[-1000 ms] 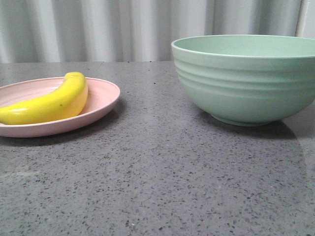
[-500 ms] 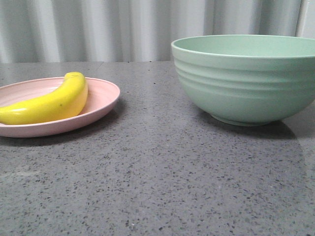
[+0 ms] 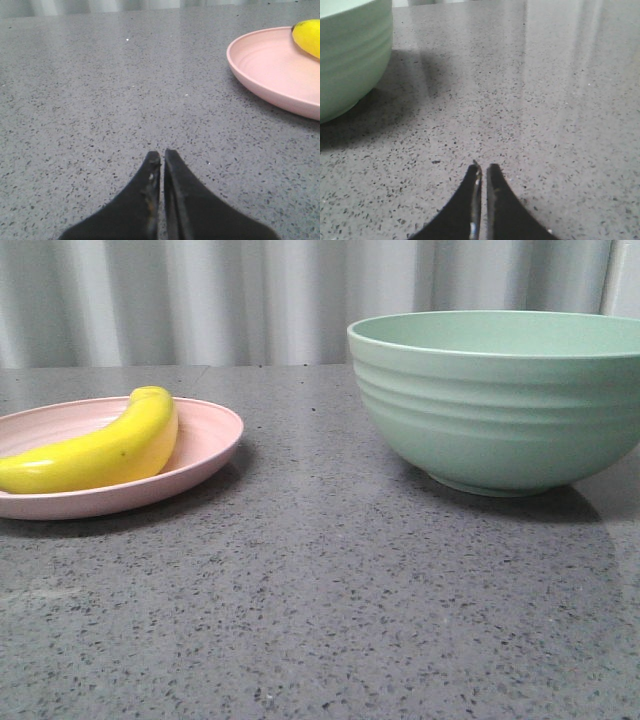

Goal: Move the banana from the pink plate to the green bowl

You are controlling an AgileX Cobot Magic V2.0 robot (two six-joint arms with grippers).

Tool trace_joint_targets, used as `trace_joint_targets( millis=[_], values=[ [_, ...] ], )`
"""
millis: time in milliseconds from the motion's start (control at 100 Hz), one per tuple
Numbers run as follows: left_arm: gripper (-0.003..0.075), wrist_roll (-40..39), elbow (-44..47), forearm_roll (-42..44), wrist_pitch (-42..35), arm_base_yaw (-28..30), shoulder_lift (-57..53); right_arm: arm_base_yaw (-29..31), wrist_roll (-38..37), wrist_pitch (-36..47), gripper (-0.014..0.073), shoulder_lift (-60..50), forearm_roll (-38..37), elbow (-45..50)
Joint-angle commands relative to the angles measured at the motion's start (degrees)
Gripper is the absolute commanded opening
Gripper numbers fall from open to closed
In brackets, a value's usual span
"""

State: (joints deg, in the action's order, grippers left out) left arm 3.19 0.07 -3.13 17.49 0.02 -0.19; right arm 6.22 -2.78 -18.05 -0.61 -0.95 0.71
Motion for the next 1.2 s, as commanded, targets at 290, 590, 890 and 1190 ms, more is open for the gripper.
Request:
trace_joint_targets(
  millis=[290,590,890,1190],
  values=[
    [-0.0019,-0.5,1.5,-0.2,-13.4,0.1,-1.9,0.4,0.2,1.5,-0.0072,-1.1,-0.4,1.5],
    [-0.0019,-0.5,1.4,-9.9,-22.8,0.1,-1.9,0.4,0.2,12.6,-0.0072,-1.1,-0.1,1.5],
    [-0.0019,0.0,-2.5,-9.5,-20.4,0.1,-1.9,0.4,-0.2,32.3,-0.0072,-1.1,0.2,1.5],
    [-0.0019,0.0,-12.8,-4.3,-10.7,0.1,2.4,0.4,-0.3,27.7,-0.0072,-0.6,0.2,-3.4]
  ],
)
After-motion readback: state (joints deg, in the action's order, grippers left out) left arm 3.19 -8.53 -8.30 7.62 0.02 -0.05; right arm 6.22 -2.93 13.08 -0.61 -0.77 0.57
